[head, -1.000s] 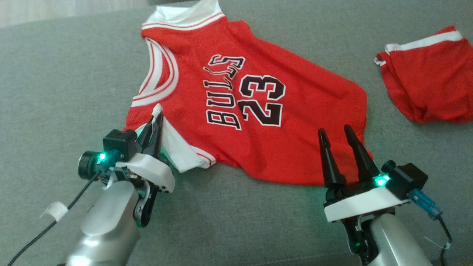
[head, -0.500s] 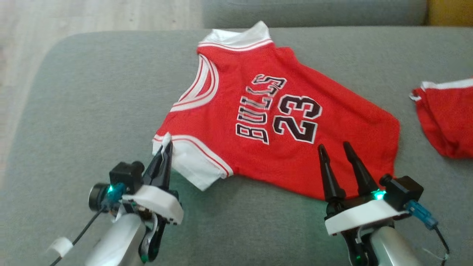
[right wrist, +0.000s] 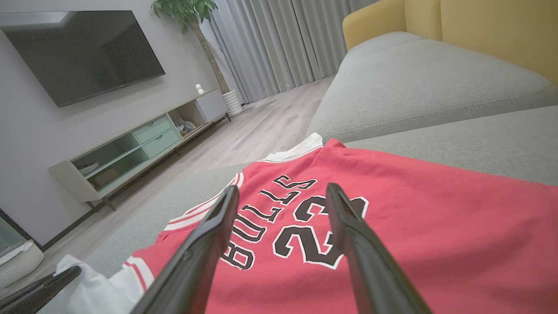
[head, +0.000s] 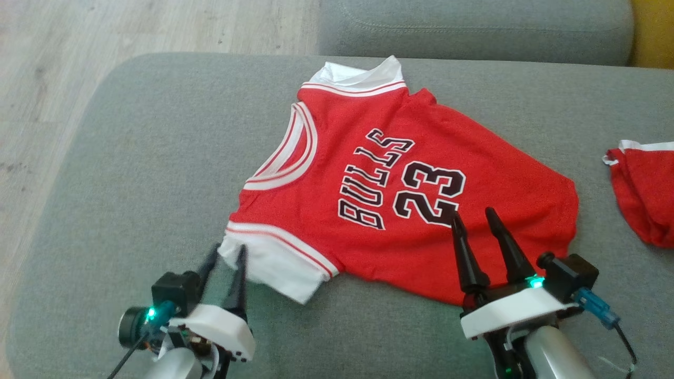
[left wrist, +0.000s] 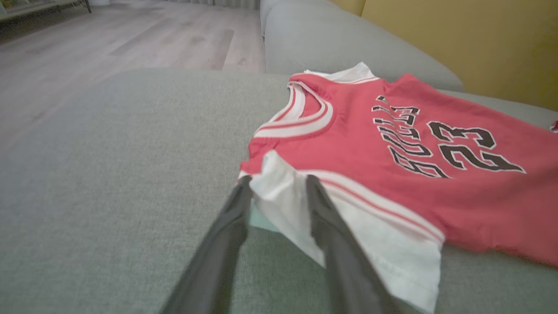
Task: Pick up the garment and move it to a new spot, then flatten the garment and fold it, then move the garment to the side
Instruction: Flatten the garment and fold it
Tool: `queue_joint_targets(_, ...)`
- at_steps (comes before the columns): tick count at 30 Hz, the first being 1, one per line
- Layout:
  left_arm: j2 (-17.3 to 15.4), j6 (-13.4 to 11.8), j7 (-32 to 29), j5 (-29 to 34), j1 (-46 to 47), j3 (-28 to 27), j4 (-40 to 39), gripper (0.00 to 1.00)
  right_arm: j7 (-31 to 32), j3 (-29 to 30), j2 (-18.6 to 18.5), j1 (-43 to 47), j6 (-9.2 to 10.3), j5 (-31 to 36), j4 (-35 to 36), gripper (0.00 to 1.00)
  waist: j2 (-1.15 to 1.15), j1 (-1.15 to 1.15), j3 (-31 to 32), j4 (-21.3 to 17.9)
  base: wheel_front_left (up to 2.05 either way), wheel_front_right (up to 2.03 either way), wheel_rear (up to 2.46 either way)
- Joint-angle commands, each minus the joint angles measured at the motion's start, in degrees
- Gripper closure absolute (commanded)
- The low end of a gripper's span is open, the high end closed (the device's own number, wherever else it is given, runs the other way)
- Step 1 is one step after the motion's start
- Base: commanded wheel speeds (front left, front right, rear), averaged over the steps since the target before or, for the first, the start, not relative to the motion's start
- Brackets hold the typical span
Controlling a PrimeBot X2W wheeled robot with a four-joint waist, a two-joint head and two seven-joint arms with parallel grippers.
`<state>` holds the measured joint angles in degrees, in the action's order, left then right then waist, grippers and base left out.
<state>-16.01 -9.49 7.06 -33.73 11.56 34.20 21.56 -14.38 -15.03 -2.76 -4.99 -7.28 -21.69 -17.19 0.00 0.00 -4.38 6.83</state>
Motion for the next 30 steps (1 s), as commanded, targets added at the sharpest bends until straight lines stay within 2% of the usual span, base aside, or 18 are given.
queue_joint_targets(1,-1.5,-0.7,1.4,0.8,2.1,-2.5,-2.4,0.0,-0.6,-1.4,-0.1,-0.9,-0.21,-0.4,1.7,0.0,0.0,0.0,0.4,-0.5,0.0,0.0,0.0)
queue_joint_targets(12,0.1,-2.8,7.6,6.7,3.9,-3.0,-7.6,0.0,-0.6,-0.1,-0.1,-0.9,-0.21,1.0,2.2,0.0,0.0,0.0,1.6,-4.0,0.0,0.0,0.0)
queue_joint_targets(20,2.1,-2.1,7.9,9.1,4.5,-3.4,-9.6,0.0,0.7,3.2,-0.1,-5.0,-0.21,5.9,2.8,0.0,0.0,0.0,-1.8,-5.3,0.0,0.0,0.0)
queue_joint_targets(24,3.3,-1.0,7.9,10.2,5.3,-4.1,-10.1,0.0,7.2,9.3,-0.1,-11.2,-0.21,9.1,0.0,0.0,0.0,0.0,-4.4,-5.1,0.0,0.0,0.0)
queue_joint_targets(30,5.2,1.0,7.9,11.5,6.6,-5.0,-9.7,0.0,21.3,20.9,-0.1,-21.5,-0.21,17.7,-10.5,0.0,0.0,0.0,-7.5,-3.4,0.0,0.0,0.0)
